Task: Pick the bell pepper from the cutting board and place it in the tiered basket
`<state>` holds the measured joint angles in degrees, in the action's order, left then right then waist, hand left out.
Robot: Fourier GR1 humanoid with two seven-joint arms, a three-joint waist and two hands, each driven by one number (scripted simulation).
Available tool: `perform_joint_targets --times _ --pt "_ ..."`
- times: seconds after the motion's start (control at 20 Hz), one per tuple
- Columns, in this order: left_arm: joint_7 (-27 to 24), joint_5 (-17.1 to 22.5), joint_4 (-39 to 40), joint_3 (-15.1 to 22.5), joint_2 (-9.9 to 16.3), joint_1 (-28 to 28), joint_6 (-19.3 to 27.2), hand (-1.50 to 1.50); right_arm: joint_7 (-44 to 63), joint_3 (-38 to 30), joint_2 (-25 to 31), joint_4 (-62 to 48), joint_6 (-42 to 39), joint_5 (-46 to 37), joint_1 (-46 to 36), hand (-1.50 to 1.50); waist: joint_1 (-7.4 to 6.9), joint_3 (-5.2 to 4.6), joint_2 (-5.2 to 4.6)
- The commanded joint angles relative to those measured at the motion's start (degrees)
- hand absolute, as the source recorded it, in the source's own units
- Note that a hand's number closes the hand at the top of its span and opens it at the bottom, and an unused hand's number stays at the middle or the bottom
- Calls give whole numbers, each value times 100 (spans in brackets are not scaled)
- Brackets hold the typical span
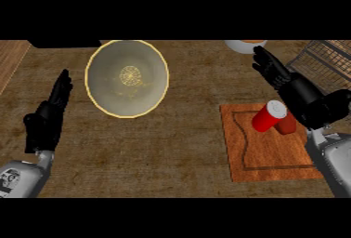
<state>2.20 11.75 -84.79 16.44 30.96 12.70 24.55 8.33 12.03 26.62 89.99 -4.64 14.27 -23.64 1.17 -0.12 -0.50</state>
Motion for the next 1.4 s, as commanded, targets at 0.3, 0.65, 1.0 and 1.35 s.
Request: perform_joint_targets --times 0.3,0.65,1.0,1.35 --pt "56 301 417 45 -593 -1116 234 0 -103 -2198 1573 -1130 1944 -1467 822 150 460 -60 -80" --pt "-161 399 305 301 -972 -1589 46 0 -1588 -3785 -145 -617 3381 -298 1712 -150 46 19 80" --pt "-452 300 623 219 -1168 -1644 -52 0 665 -2793 802 652 2324 -846 2839 -150 -18 -12 76" --pt "-253 162 719 333 -1319 -1331 11 0 2692 -1713 1968 1514 1645 -1935 3070 -150 -61 -23 42"
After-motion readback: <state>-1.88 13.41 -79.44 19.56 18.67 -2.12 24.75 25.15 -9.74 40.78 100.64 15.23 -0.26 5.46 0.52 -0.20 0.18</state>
